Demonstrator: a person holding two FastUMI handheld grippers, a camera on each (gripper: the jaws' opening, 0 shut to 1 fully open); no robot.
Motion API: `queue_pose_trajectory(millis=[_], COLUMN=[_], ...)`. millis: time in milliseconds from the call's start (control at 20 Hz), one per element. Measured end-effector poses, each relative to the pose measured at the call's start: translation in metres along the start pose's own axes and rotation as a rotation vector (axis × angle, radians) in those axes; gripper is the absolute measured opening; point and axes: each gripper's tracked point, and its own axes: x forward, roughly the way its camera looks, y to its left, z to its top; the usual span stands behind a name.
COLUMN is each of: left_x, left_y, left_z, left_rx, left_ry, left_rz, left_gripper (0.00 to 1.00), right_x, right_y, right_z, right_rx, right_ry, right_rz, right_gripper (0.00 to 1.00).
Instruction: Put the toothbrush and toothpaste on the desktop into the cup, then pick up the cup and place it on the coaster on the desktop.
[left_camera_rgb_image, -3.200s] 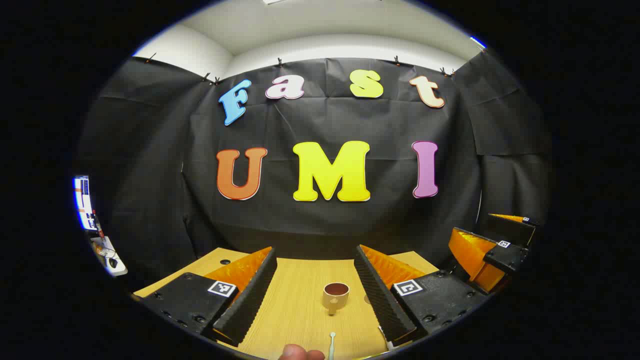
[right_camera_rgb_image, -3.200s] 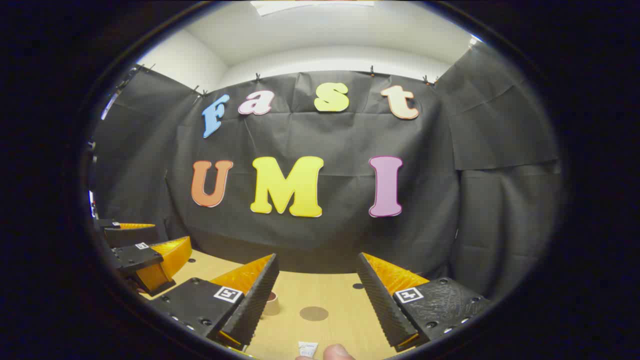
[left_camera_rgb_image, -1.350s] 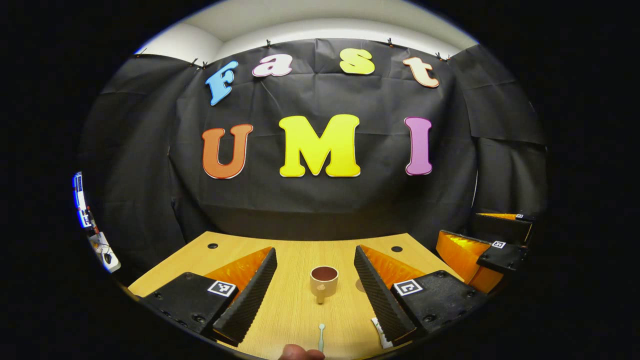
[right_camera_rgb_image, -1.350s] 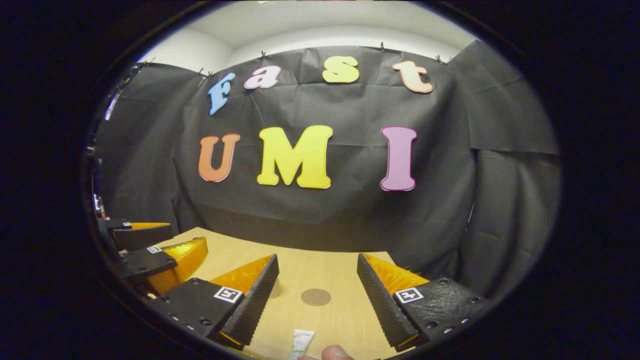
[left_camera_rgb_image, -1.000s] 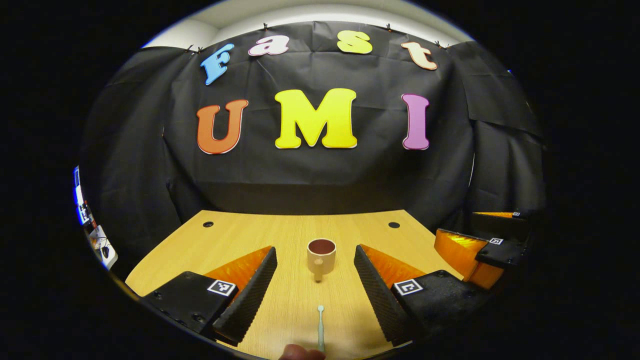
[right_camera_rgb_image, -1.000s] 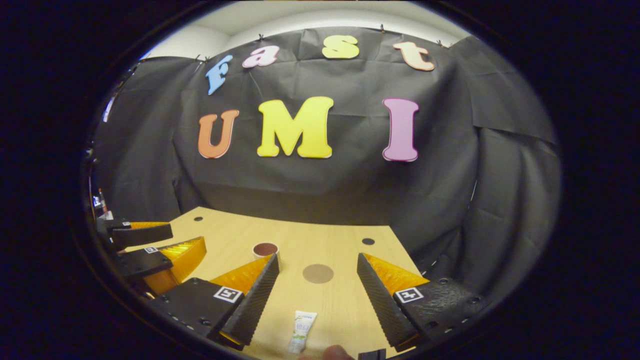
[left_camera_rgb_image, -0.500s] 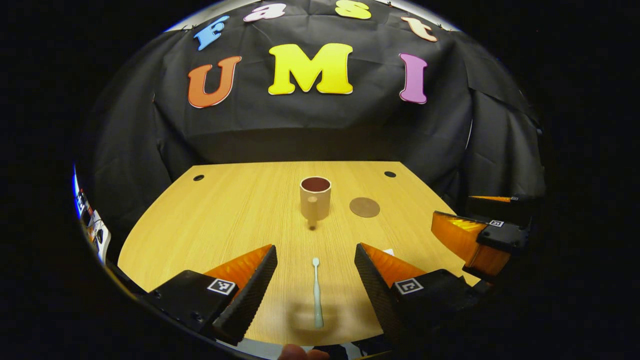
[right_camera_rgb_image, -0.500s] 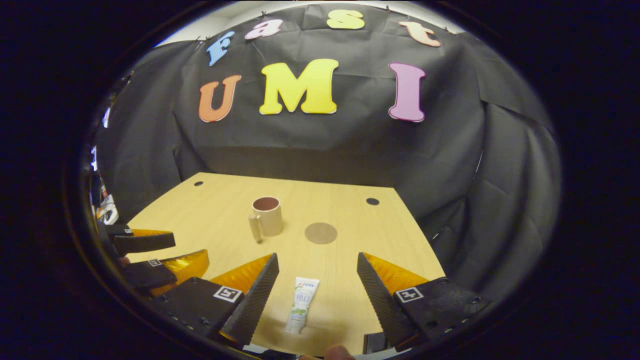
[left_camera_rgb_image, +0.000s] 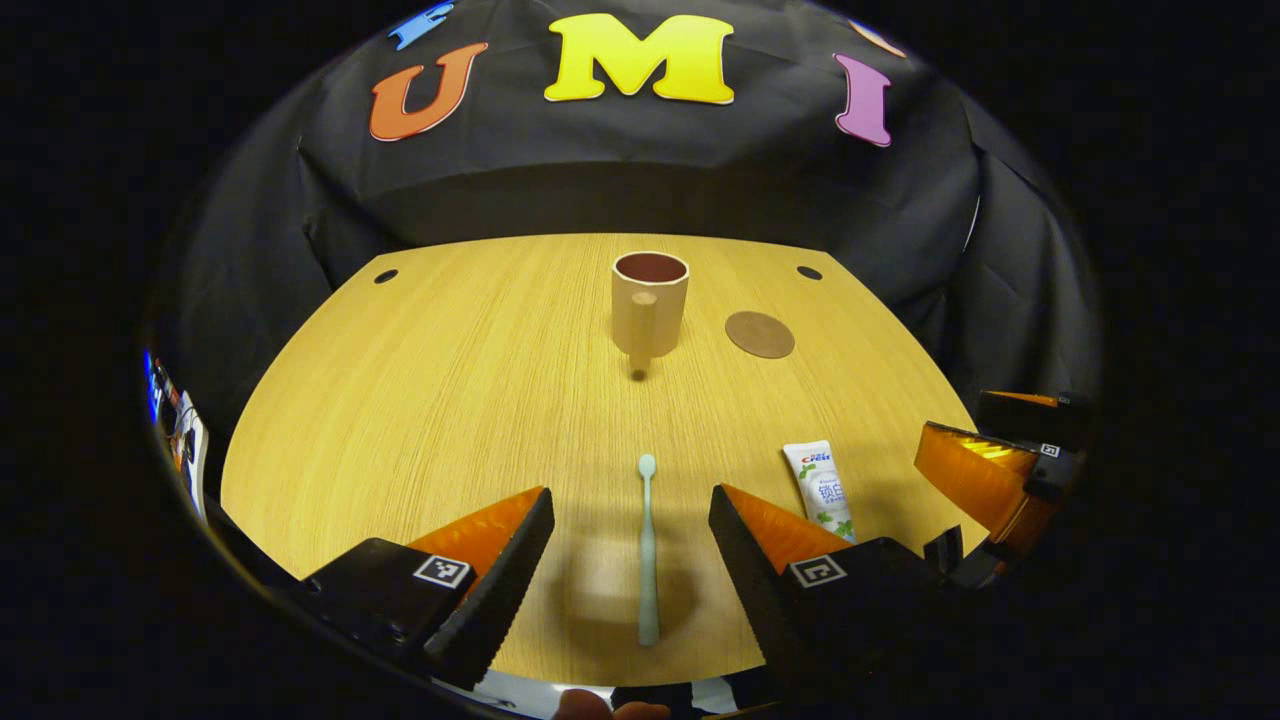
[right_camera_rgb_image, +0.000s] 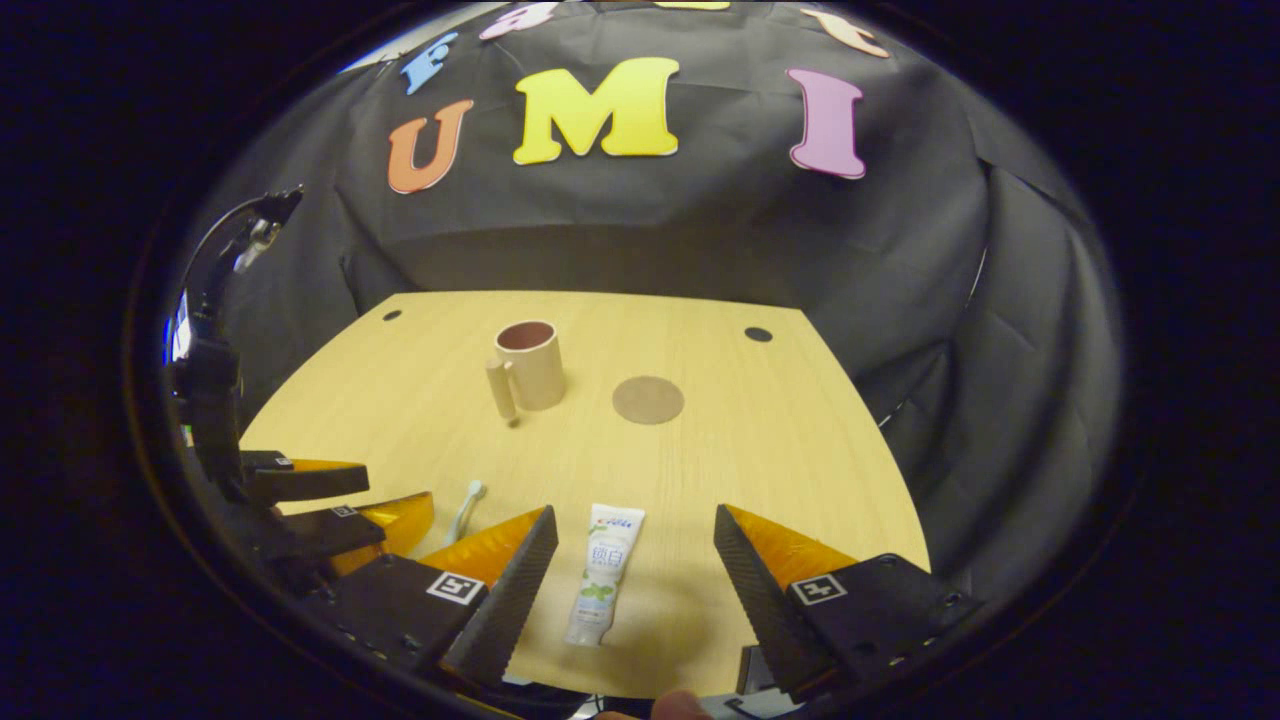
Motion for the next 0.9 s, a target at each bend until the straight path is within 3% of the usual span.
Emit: queue_pose_trajectory(millis=[300, 650, 800, 850, 900], left_x=[0.036, 0.056, 0.060, 0.062, 0.062], left_y=[-0.004, -0.005, -0.007, -0.007, -0.008], left_z=[-0.028, -0.043, -0.043, -0.043, -0.042], left_rx=[0.024, 0.014, 0.014, 0.018, 0.019], left_ry=[0.083, 0.143, 0.151, 0.156, 0.154], left_rz=[0.012, 0.024, 0.026, 0.026, 0.025], left_gripper=[0.98, 0.74, 0.67, 0.70, 0.64], right_x=[0.003, -0.005, -0.008, -0.008, -0.008], right_y=[0.000, -0.014, -0.017, -0.018, -0.018], right_z=[-0.016, -0.018, -0.020, -0.020, -0.021], right_rx=[0.019, -0.010, -0.014, -0.013, -0.009], right_ry=[0.042, 0.032, 0.035, 0.034, 0.035], right_rz=[-0.012, -0.042, -0.047, -0.048, -0.048], right_gripper=[0.95, 0.95, 0.95, 0.95, 0.95])
